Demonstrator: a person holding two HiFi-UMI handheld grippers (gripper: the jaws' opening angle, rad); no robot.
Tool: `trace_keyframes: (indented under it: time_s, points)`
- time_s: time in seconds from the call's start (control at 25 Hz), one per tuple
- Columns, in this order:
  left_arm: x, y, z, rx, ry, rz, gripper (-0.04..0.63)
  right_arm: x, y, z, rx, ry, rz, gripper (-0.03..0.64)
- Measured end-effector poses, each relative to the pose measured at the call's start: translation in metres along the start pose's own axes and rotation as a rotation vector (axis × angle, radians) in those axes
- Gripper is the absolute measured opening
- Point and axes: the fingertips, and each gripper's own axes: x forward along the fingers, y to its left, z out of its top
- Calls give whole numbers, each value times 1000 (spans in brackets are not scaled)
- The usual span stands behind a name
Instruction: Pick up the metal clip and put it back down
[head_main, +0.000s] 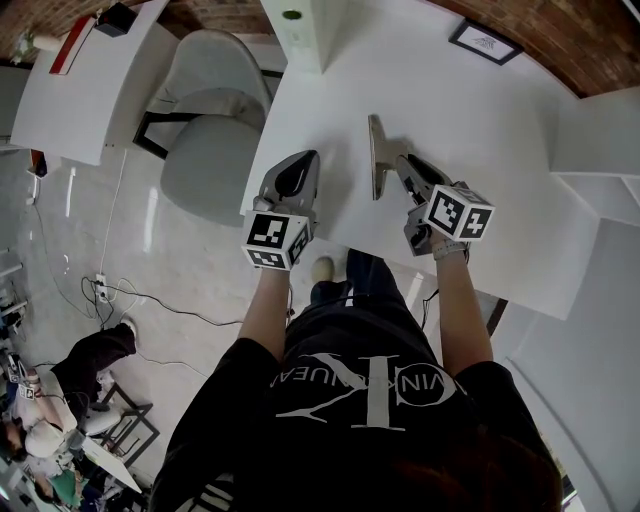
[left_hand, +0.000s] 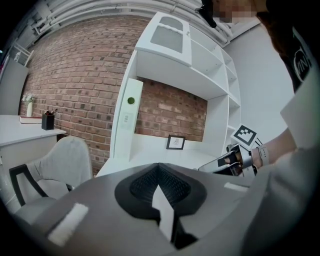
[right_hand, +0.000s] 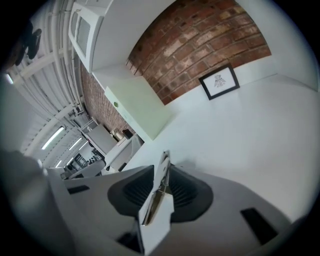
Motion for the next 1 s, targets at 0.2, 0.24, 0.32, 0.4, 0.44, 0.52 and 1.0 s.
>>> trace_keyframes:
  time_s: [0.2, 0.24, 0.32, 0.4, 0.44, 0.52, 1.0]
  points:
    - [0, 3, 0, -8, 4, 5, 11, 9, 0, -1, 39, 35, 11, 57]
    - [1, 4, 0, -9, 5, 7, 11, 11, -2, -5, 57, 49, 18, 57]
    - [1, 3, -1, -9, 7, 11, 11, 14, -2, -9, 72, 71, 28, 57]
    - [1, 3, -2, -9, 8, 15, 11, 16, -3, -8, 73, 77, 30, 57]
    - [1, 2, -3, -9, 8, 17, 11, 17, -4, -9, 84, 80, 33, 57]
    - [1, 2, -3, -9, 9, 21, 11, 19, -6, -12, 113, 87, 41, 57]
    - [-10, 7, -8, -17, 17, 45, 11, 25, -10, -17, 216, 84, 49, 55]
